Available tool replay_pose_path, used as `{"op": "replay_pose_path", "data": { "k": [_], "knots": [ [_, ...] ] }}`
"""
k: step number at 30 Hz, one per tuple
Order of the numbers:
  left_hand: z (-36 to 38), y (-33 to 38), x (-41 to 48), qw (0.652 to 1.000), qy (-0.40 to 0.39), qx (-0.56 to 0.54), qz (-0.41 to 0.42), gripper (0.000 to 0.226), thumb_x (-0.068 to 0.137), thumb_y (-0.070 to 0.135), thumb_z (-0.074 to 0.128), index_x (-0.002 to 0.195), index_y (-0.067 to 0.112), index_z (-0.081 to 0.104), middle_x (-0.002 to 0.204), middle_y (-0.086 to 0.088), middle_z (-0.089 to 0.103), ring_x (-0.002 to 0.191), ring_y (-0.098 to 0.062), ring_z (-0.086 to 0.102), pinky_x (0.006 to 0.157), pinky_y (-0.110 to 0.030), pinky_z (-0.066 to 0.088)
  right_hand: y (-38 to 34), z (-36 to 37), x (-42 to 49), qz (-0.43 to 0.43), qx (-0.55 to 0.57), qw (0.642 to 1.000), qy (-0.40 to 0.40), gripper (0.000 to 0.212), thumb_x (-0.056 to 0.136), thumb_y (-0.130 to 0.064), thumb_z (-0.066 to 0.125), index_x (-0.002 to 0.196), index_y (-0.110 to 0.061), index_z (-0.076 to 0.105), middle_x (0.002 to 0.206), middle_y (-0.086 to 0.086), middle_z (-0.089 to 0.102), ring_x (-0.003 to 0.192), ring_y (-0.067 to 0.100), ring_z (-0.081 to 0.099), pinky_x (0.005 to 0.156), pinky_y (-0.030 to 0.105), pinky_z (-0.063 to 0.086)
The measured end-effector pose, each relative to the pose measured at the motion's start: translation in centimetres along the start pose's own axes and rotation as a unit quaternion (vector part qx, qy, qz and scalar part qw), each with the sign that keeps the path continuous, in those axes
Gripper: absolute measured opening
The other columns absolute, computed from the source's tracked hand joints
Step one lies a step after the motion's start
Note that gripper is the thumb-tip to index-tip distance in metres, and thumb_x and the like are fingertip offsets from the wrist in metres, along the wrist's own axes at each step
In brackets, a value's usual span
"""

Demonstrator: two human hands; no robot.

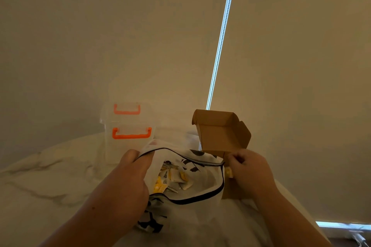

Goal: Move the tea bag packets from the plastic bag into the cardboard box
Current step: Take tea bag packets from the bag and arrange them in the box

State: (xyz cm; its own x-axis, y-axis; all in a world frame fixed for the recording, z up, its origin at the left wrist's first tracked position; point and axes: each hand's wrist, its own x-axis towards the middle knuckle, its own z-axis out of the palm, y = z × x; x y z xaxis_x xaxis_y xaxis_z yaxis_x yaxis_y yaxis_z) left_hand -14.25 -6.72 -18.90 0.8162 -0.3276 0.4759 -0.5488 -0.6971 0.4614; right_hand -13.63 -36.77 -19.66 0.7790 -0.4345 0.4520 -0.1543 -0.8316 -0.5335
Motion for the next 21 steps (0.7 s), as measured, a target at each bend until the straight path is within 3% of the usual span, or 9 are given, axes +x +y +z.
{"op": "replay_pose_path", "data": {
  "k": [3,6,9,12,14,18,21],
  "knots": [
    [0.0,0.3,-0.1,1.0,0.009,-0.002,0.007,0.07,0.092,0.01,0.05,0.15,0.035,0.021,0.115,0.018,0.039,0.089,-0.005,0.055,0.077,-0.019,0.05,-0.6,-1.2,-1.1,-0.023,0.069,0.996,0.055,0.015,0.095,-0.024,0.058,0.086,-0.028,0.069,0.073,-0.01,0.063,0.067,0.005,0.057,0.057,0.018,0.04],
    [-0.2,0.4,-0.2,1.0,0.005,0.01,0.009,0.069,0.093,0.015,0.049,0.15,0.036,0.018,0.106,0.02,0.035,0.083,-0.004,0.053,0.08,-0.015,0.049,-2.8,-3.0,-2.8,-0.077,0.189,0.97,0.134,0.018,0.093,-0.013,0.059,0.086,-0.026,0.069,0.066,-0.008,0.063,0.061,0.008,0.057,0.051,0.011,0.041],
    [-0.2,0.3,-0.1,1.0,0.002,0.006,0.0,0.064,0.093,0.015,0.048,0.148,0.038,0.024,0.108,0.02,0.035,0.085,-0.004,0.053,0.074,-0.015,0.051,-6.2,-4.5,-5.4,-0.187,0.276,0.929,0.161,0.011,0.092,-0.025,0.057,0.088,-0.027,0.067,0.069,-0.008,0.062,0.07,0.008,0.06,0.056,0.013,0.046],
    [0.1,0.3,-0.1,1.0,0.003,0.008,-0.005,0.064,0.093,0.012,0.049,0.146,0.038,0.026,0.112,0.019,0.034,0.088,-0.005,0.051,0.066,-0.008,0.044,-8.7,-4.4,-8.4,-0.314,0.224,0.918,0.093,0.011,0.087,-0.031,0.052,0.084,-0.031,0.063,0.073,-0.016,0.06,0.072,0.006,0.059,0.059,0.012,0.046],
    [0.2,0.3,0.0,1.0,0.004,0.007,-0.012,0.068,0.092,0.011,0.05,0.147,0.039,0.024,0.111,0.019,0.033,0.087,-0.005,0.051,0.065,-0.009,0.044,-9.5,-3.2,-9.4,-0.342,0.141,0.929,0.002,0.014,0.089,-0.038,0.05,0.091,-0.035,0.064,0.079,-0.021,0.06,0.08,0.001,0.059,0.067,0.014,0.049],
    [0.0,0.4,-0.1,1.0,-0.016,-0.005,-0.02,0.068,0.084,0.007,0.054,0.14,0.038,0.031,0.101,0.016,0.035,0.082,-0.007,0.052,0.066,-0.017,0.047,-9.5,0.5,-8.9,-0.269,0.074,0.951,-0.132,0.024,0.096,-0.039,0.052,0.116,-0.041,0.064,0.094,-0.032,0.057,0.097,-0.009,0.054,0.078,0.006,0.045],
    [-0.4,0.8,-0.2,0.999,-0.038,-0.013,-0.035,0.049,0.081,0.005,0.053,0.118,0.036,0.042,0.099,0.014,0.036,0.079,-0.008,0.054,0.073,-0.027,0.053,-9.3,2.8,-8.4,-0.198,0.094,0.963,-0.157,0.023,0.097,-0.04,0.054,0.118,-0.037,0.063,0.09,-0.021,0.062,0.084,-0.003,0.058,0.073,0.013,0.049]
  ]
}}
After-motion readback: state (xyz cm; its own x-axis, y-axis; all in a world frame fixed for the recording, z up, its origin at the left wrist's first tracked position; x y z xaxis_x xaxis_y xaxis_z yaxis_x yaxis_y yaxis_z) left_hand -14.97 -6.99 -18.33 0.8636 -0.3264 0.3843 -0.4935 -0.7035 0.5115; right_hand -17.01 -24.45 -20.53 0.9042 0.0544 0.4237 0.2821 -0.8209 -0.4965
